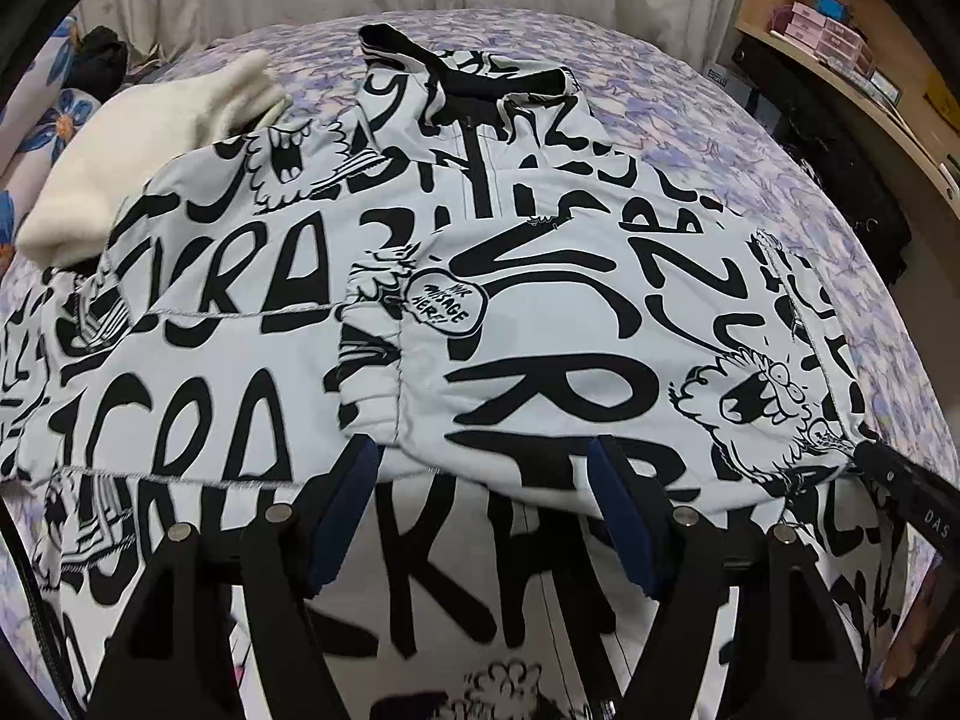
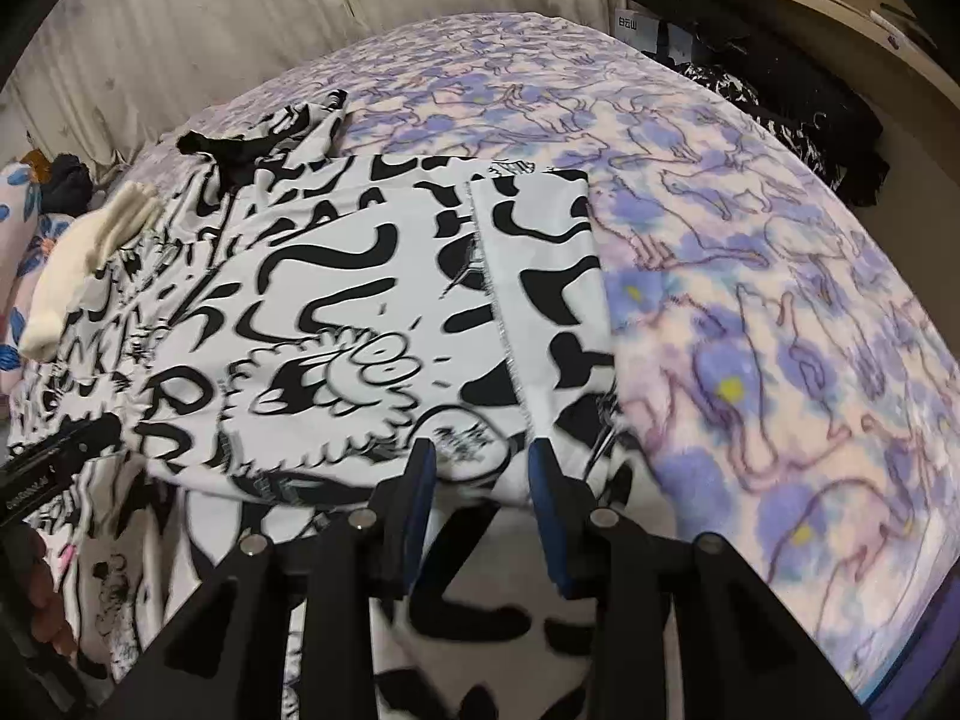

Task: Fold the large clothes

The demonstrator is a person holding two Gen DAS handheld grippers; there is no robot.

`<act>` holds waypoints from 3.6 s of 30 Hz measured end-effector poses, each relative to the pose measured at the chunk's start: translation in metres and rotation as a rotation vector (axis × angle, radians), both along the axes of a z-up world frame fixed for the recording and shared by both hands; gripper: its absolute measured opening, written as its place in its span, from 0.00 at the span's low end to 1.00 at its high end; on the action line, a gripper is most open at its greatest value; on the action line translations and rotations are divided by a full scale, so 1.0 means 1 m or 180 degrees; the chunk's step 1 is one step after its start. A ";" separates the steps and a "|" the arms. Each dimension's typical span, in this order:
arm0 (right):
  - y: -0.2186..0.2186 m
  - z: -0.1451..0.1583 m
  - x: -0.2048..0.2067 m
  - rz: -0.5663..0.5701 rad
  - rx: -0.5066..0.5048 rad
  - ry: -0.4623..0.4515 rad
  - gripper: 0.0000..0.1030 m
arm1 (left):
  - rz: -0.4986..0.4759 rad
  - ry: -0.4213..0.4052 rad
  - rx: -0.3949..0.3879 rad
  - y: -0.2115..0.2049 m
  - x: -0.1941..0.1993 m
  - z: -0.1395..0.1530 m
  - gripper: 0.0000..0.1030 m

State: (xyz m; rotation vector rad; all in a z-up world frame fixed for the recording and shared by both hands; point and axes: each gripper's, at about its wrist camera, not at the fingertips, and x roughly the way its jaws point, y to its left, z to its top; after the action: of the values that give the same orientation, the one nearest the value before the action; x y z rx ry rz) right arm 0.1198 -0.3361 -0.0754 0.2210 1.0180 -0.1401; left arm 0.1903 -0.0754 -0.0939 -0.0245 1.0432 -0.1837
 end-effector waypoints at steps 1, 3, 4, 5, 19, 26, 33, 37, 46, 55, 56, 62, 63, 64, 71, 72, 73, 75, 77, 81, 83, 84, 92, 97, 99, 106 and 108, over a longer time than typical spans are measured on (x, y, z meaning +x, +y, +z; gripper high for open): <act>0.002 0.000 -0.003 0.0000 0.0037 0.0009 0.31 | 0.0010 0.0000 0.0006 0.001 -0.003 0.002 0.69; 0.007 0.000 -0.009 -0.0007 0.0057 0.0018 0.31 | 0.0020 0.0004 0.0013 0.003 -0.010 0.005 0.69; 0.010 -0.001 -0.012 -0.0005 0.0065 0.0027 0.31 | 0.0019 0.0008 0.0013 0.004 -0.014 0.006 0.69; 0.013 -0.002 -0.015 0.0001 0.0096 0.0037 0.31 | 0.0023 0.0013 0.0017 0.005 -0.017 0.007 0.69; 0.059 0.003 -0.062 0.0184 0.0245 0.0107 0.31 | -0.0040 0.0053 0.0086 0.028 -0.088 0.027 0.69; 0.094 0.013 -0.078 0.0349 0.0175 0.0099 0.31 | 0.0010 -0.0102 0.0108 0.054 -0.120 0.047 0.69; 0.141 0.028 -0.089 0.0595 0.0070 0.0043 0.31 | 0.0196 -0.0188 0.0094 0.103 -0.144 0.058 0.69; 0.172 0.034 -0.092 0.0758 0.0004 0.0022 0.31 | 0.0352 -0.0211 0.0111 0.135 -0.156 0.059 0.69; 0.241 0.039 -0.084 0.1061 -0.0079 0.0005 0.31 | 0.0711 -0.0178 0.0067 0.212 -0.172 0.051 0.69; 0.310 0.033 -0.065 0.1370 -0.0151 0.0008 0.31 | 0.1057 -0.0074 -0.0037 0.283 -0.170 0.031 0.69; 0.318 0.033 -0.062 0.1404 -0.0150 -0.0004 0.31 | 0.1102 -0.0059 -0.0058 0.292 -0.168 0.028 0.69; 0.359 0.029 -0.044 0.1564 -0.0137 -0.0067 0.31 | 0.1327 0.0000 -0.0153 0.334 -0.152 0.011 0.69; 0.365 0.028 -0.040 0.1583 -0.0140 -0.0073 0.31 | 0.1371 0.0012 -0.0166 0.342 -0.147 0.007 0.69; 0.373 0.026 -0.036 0.1615 -0.0141 -0.0076 0.31 | 0.1401 0.0020 -0.0183 0.349 -0.144 0.004 0.69; 0.418 0.009 -0.010 0.1778 -0.0106 -0.0031 0.31 | 0.1589 0.0125 -0.0433 0.396 -0.111 -0.023 0.69; 0.424 0.006 -0.005 0.1805 -0.0105 -0.0023 0.31 | 0.1617 0.0135 -0.0486 0.402 -0.107 -0.026 0.69; 0.429 0.004 -0.001 0.1823 -0.0107 -0.0023 0.31 | 0.1662 0.0152 -0.0560 0.410 -0.102 -0.031 0.69; 0.438 0.000 0.007 0.1848 -0.0115 -0.0035 0.31 | 0.1743 0.0180 -0.0718 0.426 -0.091 -0.039 0.69; 0.448 -0.003 0.017 0.1854 -0.0127 -0.0065 0.31 | 0.1810 0.0172 -0.0855 0.440 -0.082 -0.045 0.69; 0.458 -0.007 0.036 0.1855 -0.0066 -0.0084 0.31 | 0.1925 0.0132 -0.1082 0.468 -0.063 -0.053 0.69; 0.464 -0.009 0.045 0.1856 -0.0050 -0.0097 0.31 | 0.1974 0.0133 -0.1210 0.482 -0.053 -0.057 0.69; 0.468 -0.012 0.050 0.1856 -0.0048 -0.0101 0.31 | 0.1991 0.0123 -0.1261 0.490 -0.049 -0.058 0.69; 0.474 -0.029 0.069 0.1808 0.0046 -0.0017 0.31 | 0.2300 -0.0038 -0.1614 0.549 -0.026 -0.055 0.69; 0.469 -0.034 0.070 0.1783 0.0074 0.0016 0.31 | 0.2522 -0.0057 -0.1806 0.579 -0.033 -0.061 0.69; 0.466 -0.035 0.070 0.1764 0.0092 0.0024 0.31 | 0.2555 -0.0017 -0.1856 0.584 -0.032 -0.070 0.69; 0.455 -0.033 0.069 0.1687 0.0157 0.0031 0.31 | 0.2585 -0.0188 -0.1240 0.566 -0.028 -0.050 0.07; 0.449 -0.030 0.066 0.1652 0.0175 0.0007 0.31 | 0.2438 -0.0358 -0.1038 0.547 -0.028 -0.027 0.06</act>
State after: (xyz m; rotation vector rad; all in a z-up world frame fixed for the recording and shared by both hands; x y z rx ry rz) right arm 0.1862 0.1132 -0.1052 0.0014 1.0519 0.3590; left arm 0.1626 0.4712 -0.1209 -0.6909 0.8204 0.3404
